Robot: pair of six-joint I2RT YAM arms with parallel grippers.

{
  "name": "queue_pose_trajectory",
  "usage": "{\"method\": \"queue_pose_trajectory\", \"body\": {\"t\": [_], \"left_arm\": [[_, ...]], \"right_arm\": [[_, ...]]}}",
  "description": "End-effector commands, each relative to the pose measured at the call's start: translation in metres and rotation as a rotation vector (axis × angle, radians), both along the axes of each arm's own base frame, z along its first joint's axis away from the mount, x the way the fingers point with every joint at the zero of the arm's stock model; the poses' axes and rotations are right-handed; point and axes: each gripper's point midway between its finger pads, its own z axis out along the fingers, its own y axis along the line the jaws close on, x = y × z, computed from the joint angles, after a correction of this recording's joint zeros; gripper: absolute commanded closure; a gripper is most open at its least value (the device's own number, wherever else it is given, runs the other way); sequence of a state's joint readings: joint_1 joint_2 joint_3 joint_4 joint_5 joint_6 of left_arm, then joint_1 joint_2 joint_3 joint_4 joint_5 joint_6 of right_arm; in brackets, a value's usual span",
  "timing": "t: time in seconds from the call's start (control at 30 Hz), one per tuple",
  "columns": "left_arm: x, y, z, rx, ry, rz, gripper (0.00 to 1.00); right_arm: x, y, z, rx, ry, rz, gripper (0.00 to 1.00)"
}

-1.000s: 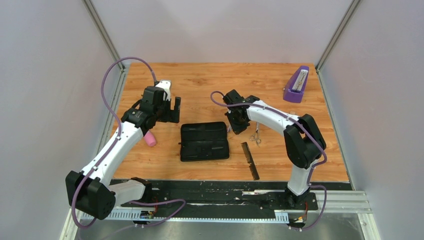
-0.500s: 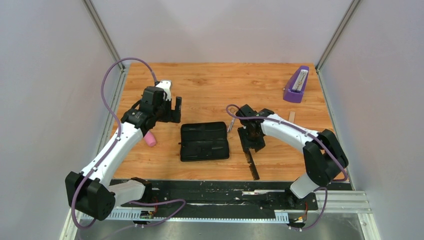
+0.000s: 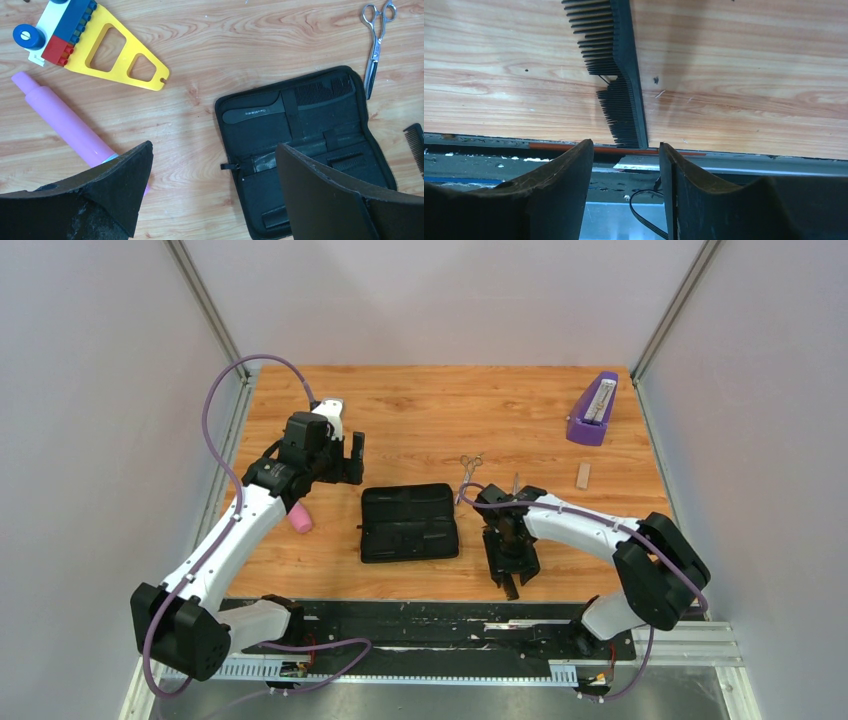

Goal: Sort the hair-cutting tools

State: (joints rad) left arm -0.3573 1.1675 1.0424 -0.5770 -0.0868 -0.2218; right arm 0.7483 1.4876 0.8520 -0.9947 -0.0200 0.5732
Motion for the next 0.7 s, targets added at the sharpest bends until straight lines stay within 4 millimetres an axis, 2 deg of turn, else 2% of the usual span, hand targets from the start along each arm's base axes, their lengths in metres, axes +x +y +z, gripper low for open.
{"method": "queue_pose_trajectory", "body": {"t": [0.0, 0.43, 0.67], "left_arm": [[0.007, -0.002, 0.008, -0.027, -0.037, 0.008, 0.00], [0.008, 0.000, 0.005, -0.013, -0.034, 0.010, 0.00], [0.008, 0.001, 0.006, -0.008, -0.038, 0.014, 0.00]], "right_arm": [[-0.007, 0.005, 0.000, 0.006, 0.020, -0.041, 0.49], [-0.010, -0.003, -0.019, -0.076, 0.046, -0.072, 0.51], [-0.019, 0.008, -0.035, -0.033, 0.101, -0.063, 0.57]]}}
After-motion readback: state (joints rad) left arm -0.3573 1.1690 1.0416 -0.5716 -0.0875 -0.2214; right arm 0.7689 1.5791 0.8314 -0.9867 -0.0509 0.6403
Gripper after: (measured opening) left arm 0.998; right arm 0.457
